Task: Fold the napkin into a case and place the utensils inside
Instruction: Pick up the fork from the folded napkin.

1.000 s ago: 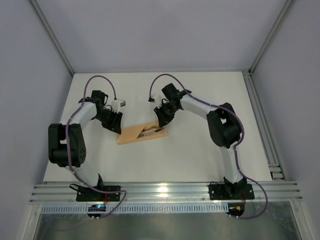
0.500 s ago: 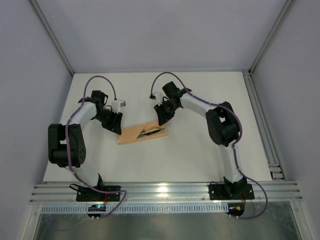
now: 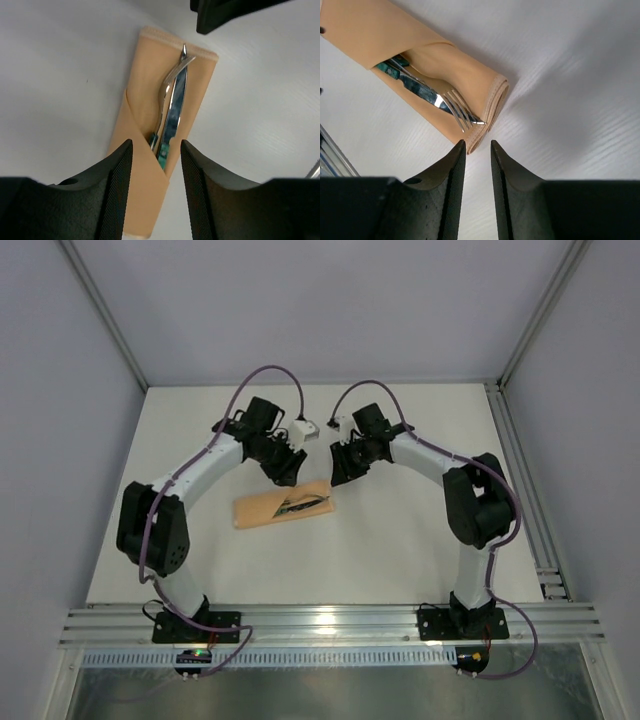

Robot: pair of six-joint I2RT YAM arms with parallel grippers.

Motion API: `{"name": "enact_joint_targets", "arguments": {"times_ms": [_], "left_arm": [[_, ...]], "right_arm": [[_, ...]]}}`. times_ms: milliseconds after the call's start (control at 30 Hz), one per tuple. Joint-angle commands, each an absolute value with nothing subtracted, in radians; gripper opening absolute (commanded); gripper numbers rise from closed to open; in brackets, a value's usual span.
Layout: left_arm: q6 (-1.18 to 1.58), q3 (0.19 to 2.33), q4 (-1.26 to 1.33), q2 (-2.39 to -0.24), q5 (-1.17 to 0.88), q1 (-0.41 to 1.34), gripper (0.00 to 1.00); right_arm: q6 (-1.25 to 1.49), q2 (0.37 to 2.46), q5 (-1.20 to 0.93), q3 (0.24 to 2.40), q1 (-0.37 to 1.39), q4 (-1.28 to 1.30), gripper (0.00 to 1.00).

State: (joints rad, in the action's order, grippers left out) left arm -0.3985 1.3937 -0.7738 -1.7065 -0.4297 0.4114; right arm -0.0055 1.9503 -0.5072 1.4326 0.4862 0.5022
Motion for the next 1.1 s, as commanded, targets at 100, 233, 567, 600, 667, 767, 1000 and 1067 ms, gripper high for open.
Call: {"name": "enact_joint_targets", "arguments": {"times_ms": [100, 233, 567, 600, 667, 767, 1000, 1067], "left_arm": [[-0.412, 1.499, -0.673, -1.877, -0.400, 0.515, 0.47], [-0.460, 1.505, -0.661, -1.919, -0.362, 0.569, 0.48], [-0.489, 1.500, -0.612, -1.988, -0.221, 0.600, 0.42], [-0.494, 1.506, -0.626, -1.997, -0.230, 0.601, 0.40], [-0.499, 1.513, -0.646, -2.017, -0.236, 0.601, 0.38], [-0.505, 1.485, -0.655, -2.016, -0.242, 0.601, 0.35], [-0.494, 1.482, -0.637, -2.008, -0.235, 0.601, 0.16], [-0.500, 1.488, -0.649, -2.011, -0.242, 0.600, 0.13]], "right_arm": [[0.190, 1.824, -0.551, 1.223, 0.479, 0.258, 0.31], [0.221, 1.827, -0.551, 1.178, 0.477, 0.196, 0.31], [0.199, 1.816, -0.555, 1.129, 0.476, 0.187, 0.31], [0.199, 1.815, -0.555, 1.127, 0.474, 0.189, 0.31], [0.199, 1.809, -0.554, 1.121, 0.471, 0.190, 0.31], [0.202, 1.798, -0.555, 1.112, 0.462, 0.189, 0.31], [0.195, 1.781, -0.564, 1.092, 0.453, 0.160, 0.31], [0.189, 1.772, -0.566, 1.075, 0.449, 0.144, 0.31]]}}
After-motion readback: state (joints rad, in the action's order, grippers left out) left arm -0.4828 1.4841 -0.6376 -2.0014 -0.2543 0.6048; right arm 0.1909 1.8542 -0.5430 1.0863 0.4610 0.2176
